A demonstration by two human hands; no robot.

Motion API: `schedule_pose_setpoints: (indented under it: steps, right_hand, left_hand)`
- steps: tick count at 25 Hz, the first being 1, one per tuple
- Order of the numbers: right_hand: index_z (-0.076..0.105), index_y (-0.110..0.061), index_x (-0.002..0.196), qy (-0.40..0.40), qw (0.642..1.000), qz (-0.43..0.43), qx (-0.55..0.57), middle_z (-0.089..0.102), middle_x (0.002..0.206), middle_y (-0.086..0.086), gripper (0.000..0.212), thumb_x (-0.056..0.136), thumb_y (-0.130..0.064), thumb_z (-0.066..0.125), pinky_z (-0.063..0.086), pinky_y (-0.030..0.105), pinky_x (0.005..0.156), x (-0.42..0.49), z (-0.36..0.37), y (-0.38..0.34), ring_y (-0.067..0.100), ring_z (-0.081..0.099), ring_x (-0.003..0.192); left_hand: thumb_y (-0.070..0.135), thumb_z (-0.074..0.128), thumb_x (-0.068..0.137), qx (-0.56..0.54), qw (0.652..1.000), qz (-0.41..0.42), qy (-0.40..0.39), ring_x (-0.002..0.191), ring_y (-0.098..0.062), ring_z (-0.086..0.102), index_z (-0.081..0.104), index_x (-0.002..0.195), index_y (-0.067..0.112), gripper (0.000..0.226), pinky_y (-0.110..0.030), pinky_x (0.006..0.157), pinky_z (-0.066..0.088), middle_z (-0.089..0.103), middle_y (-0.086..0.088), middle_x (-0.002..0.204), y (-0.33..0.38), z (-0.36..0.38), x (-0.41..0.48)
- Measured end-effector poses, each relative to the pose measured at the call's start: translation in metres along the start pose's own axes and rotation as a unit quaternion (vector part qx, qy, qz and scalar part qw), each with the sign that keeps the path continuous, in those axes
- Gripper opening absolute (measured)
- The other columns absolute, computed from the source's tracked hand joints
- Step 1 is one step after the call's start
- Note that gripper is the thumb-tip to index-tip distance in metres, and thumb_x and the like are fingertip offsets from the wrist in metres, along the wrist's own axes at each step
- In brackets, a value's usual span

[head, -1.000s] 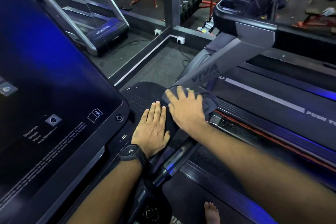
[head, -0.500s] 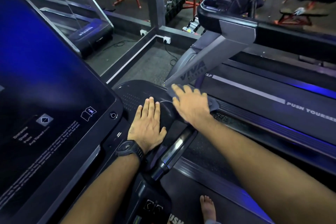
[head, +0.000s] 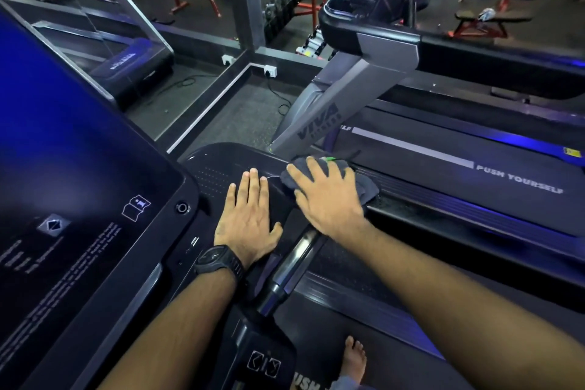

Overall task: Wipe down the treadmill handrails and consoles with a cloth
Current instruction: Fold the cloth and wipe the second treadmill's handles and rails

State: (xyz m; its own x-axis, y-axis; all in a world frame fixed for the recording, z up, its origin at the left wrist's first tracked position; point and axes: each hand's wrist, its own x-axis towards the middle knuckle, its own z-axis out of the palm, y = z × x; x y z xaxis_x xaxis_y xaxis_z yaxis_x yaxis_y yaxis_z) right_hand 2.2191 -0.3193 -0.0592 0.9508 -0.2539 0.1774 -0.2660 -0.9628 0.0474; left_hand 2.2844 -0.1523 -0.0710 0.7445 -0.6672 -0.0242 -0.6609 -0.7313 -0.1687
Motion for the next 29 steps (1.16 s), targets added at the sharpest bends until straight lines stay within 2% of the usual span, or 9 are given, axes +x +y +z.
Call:
schedule_pose_setpoints:
  steps: [1, 4, 8, 12, 16, 20, 24, 27, 29]
  right_hand:
    - [0.031, -0.038, 0.152, -0.014, 1.0, -0.003, 0.019, 0.046, 0.149, 0.003, 0.053, 0.1, -0.05, 0.036, 0.04, 0.054, 0.097, 0.015, 0.0, 0.016, 0.036, 0.05, 0.124]
    - [0.03, -0.034, 0.152, -0.091, 0.979, 0.172, 0.067, 0.049, 0.145, 0.007, 0.052, 0.102, -0.046, 0.031, 0.038, 0.054, 0.099, 0.034, -0.01, 0.025, 0.039, 0.05, 0.122]
    - [0.03, -0.035, 0.153, -0.009, 1.0, -0.001, 0.004, 0.043, 0.152, 0.006, 0.055, 0.1, -0.047, 0.038, 0.037, 0.057, 0.1, -0.009, 0.003, 0.011, 0.038, 0.047, 0.127]
    - [0.029, -0.033, 0.153, -0.079, 0.982, 0.16, 0.06, 0.047, 0.147, 0.006, 0.054, 0.101, -0.046, 0.032, 0.038, 0.054, 0.101, 0.021, -0.009, 0.032, 0.038, 0.049, 0.124]
    - [0.031, -0.035, 0.153, -0.007, 1.0, -0.023, 0.008, 0.042, 0.153, 0.006, 0.056, 0.099, -0.048, 0.039, 0.038, 0.055, 0.1, -0.021, 0.002, 0.023, 0.037, 0.046, 0.129]
    - [0.028, -0.032, 0.154, -0.077, 0.982, 0.163, 0.059, 0.047, 0.147, 0.008, 0.054, 0.101, -0.045, 0.032, 0.039, 0.054, 0.099, 0.012, -0.011, 0.04, 0.038, 0.05, 0.123]
    - [0.029, -0.034, 0.153, -0.024, 1.0, -0.017, -0.001, 0.044, 0.15, 0.007, 0.057, 0.099, -0.049, 0.037, 0.04, 0.055, 0.097, -0.02, 0.0, 0.038, 0.038, 0.049, 0.125]
    - [0.028, -0.033, 0.154, -0.103, 0.978, 0.163, 0.08, 0.047, 0.147, 0.007, 0.054, 0.101, -0.047, 0.031, 0.04, 0.053, 0.098, 0.011, -0.015, 0.056, 0.038, 0.05, 0.123]
    - [0.026, -0.032, 0.155, -0.04, 0.995, 0.095, 0.007, 0.04, 0.154, 0.009, 0.057, 0.101, -0.047, 0.035, 0.037, 0.058, 0.102, -0.015, -0.003, 0.036, 0.042, 0.045, 0.128]
  left_hand:
    - [0.059, 0.037, 0.089, -0.001, 1.0, 0.002, 0.002, 0.152, -0.032, -0.004, 0.0, 0.155, 0.0, 0.096, -0.05, 0.123, 0.008, -0.005, -0.023, 0.163, 0.001, 0.001, 0.001]
    - [0.059, 0.037, 0.088, 0.002, 1.0, 0.004, -0.007, 0.152, -0.031, -0.004, 0.0, 0.155, 0.001, 0.097, -0.05, 0.123, 0.008, -0.004, -0.021, 0.164, 0.002, 0.003, 0.001]
    - [0.061, 0.036, 0.087, 0.009, 1.0, 0.01, -0.003, 0.152, -0.03, -0.004, 0.002, 0.156, 0.002, 0.097, -0.05, 0.123, 0.007, 0.002, -0.017, 0.165, 0.003, 0.002, 0.004]
    - [0.065, 0.036, 0.088, -0.014, 1.0, -0.009, -0.005, 0.152, -0.029, -0.004, 0.003, 0.157, 0.004, 0.097, -0.05, 0.123, 0.002, 0.003, -0.014, 0.165, 0.008, -0.002, 0.005]
    - [0.069, 0.033, 0.086, -0.069, 0.997, -0.044, -0.003, 0.152, -0.031, -0.006, 0.005, 0.157, 0.006, 0.099, -0.048, 0.123, -0.003, 0.003, -0.013, 0.165, 0.024, -0.006, 0.01]
    - [0.071, 0.025, 0.079, -0.091, 0.994, -0.066, 0.002, 0.152, -0.031, -0.004, 0.01, 0.157, 0.007, 0.102, -0.048, 0.123, -0.003, 0.008, -0.013, 0.165, 0.028, -0.003, 0.009]
    - [0.072, 0.019, 0.074, -0.102, 0.993, -0.062, 0.01, 0.153, -0.028, -0.002, 0.012, 0.157, 0.007, 0.106, -0.05, 0.122, -0.007, 0.009, -0.012, 0.165, 0.036, -0.004, 0.009]
    - [0.07, 0.019, 0.075, -0.104, 0.993, -0.05, -0.003, 0.153, -0.024, -0.002, 0.009, 0.157, 0.007, 0.104, -0.053, 0.121, -0.007, 0.004, -0.012, 0.166, 0.043, -0.003, 0.007]
    - [0.071, 0.016, 0.075, -0.1, 0.994, -0.048, -0.001, 0.153, -0.024, -0.001, 0.009, 0.157, 0.007, 0.104, -0.054, 0.121, -0.005, 0.004, -0.012, 0.166, 0.042, -0.003, 0.004]
